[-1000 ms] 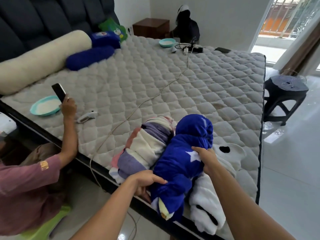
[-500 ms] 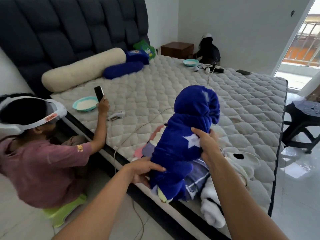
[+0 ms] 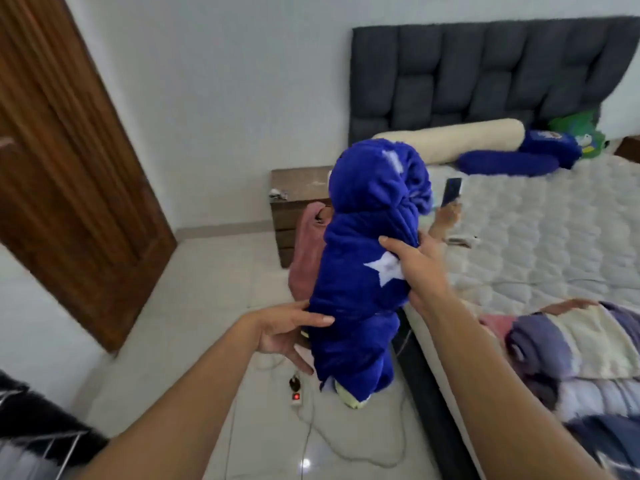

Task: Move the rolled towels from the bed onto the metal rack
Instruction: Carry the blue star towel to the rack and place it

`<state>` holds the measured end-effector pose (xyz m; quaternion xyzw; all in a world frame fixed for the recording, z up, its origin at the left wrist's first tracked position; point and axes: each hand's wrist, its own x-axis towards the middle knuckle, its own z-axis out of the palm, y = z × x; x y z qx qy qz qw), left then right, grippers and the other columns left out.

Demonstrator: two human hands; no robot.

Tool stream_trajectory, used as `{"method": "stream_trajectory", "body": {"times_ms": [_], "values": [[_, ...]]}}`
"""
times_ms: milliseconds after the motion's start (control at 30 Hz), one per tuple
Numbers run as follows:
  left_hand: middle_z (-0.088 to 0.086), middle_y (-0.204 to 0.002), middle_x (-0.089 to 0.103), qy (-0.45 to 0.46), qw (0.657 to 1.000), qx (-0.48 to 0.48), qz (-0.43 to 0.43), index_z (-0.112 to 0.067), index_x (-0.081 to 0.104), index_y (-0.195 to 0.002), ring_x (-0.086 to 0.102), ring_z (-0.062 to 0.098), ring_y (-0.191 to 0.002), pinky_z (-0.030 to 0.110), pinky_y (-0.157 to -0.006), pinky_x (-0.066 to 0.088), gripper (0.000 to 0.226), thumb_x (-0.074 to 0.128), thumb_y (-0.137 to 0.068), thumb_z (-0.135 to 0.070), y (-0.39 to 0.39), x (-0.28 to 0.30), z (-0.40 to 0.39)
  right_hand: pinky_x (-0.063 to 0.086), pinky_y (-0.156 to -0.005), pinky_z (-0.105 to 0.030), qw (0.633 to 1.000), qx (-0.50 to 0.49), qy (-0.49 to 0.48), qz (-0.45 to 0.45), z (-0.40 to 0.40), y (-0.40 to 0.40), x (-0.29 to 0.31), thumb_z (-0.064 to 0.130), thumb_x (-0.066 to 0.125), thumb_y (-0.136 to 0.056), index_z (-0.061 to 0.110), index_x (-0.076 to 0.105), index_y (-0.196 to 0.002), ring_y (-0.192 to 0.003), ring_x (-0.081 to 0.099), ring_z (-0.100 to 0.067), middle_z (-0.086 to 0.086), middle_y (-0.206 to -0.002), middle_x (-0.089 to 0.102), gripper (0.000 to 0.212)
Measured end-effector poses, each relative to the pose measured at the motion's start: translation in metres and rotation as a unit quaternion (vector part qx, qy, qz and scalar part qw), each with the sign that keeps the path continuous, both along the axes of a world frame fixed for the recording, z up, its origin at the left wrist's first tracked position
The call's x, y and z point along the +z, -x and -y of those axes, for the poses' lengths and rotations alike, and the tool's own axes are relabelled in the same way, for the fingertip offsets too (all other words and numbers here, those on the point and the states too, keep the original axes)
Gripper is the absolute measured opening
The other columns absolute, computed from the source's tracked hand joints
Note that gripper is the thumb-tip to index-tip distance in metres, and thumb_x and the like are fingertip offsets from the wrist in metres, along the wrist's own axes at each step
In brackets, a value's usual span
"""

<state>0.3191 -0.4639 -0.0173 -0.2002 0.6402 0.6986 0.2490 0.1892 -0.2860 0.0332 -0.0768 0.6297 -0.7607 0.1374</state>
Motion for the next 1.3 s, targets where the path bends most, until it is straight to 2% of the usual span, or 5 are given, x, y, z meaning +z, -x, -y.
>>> {"method": "stream_trajectory", "body": {"times_ms": [233, 333, 867, 1200, 1300], "values": [[0.007, -0.136, 0.049, -0.032, 0.984, 0.174, -0.018, -0.026, 0.049, -0.129, 0.052, 0.04, -0.123, 0.064, -0.092, 0.048, 0.059, 0.073, -0.076, -0.031, -0.117, 0.01, 0.123, 0.055, -0.06, -0.018, 0.969, 0.238, -0.015, -0.058, 0.191, -0.061, 0.028, 0.006, 0.073, -0.078, 0.009, 0.059, -0.116, -0.076, 0.069, -0.012, -0.004, -0.098, 0.07, 0.04], [0.006, -0.135, 0.047, -0.045, 0.972, 0.229, -0.02, -0.027, 0.043, -0.132, 0.051, 0.041, -0.123, 0.057, -0.082, 0.055, 0.09, 0.089, -0.055, -0.036, -0.162, 0.014, 0.17, 0.058, -0.068, -0.025, 0.938, 0.34, -0.012, -0.07, 0.272, -0.092, 0.032, 0.007, 0.073, -0.079, 0.01, 0.06, -0.115, -0.083, 0.071, -0.018, -0.007, -0.103, 0.071, 0.039], [0.003, -0.107, 0.071, 0.017, 0.818, 0.574, -0.029, -0.021, 0.061, -0.112, 0.066, 0.026, -0.096, 0.045, -0.069, 0.061, 0.071, 0.092, -0.049, -0.03, -0.363, 0.035, 0.286, 0.057, -0.085, -0.037, 0.709, 0.696, -0.016, -0.115, 0.543, -0.32, 0.056, 0.013, 0.074, -0.078, 0.014, 0.06, -0.115, -0.094, 0.07, -0.024, -0.008, -0.105, 0.071, 0.039], [-0.001, -0.105, 0.067, 0.272, 0.584, 0.764, 0.039, -0.017, 0.052, -0.118, 0.066, 0.017, -0.083, 0.032, -0.065, 0.061, 0.029, 0.059, -0.09, -0.023, -0.446, 0.088, 0.314, 0.057, -0.09, -0.045, 0.698, 0.716, -0.009, 0.006, 0.646, -0.48, 0.065, 0.014, 0.074, -0.072, 0.005, 0.064, -0.109, -0.095, 0.07, -0.031, -0.015, -0.103, 0.072, 0.039], [0.003, -0.127, 0.058, 0.439, 0.485, 0.751, 0.09, -0.019, 0.042, -0.131, 0.059, 0.022, -0.11, 0.035, -0.092, 0.051, 0.047, 0.059, -0.089, -0.032, -0.449, 0.089, 0.331, 0.056, -0.092, -0.048, 0.697, 0.716, -0.018, 0.041, 0.675, -0.505, 0.061, 0.016, 0.073, -0.07, 0.001, 0.063, -0.113, -0.097, 0.069, -0.033, -0.017, -0.106, 0.071, 0.046]]}}
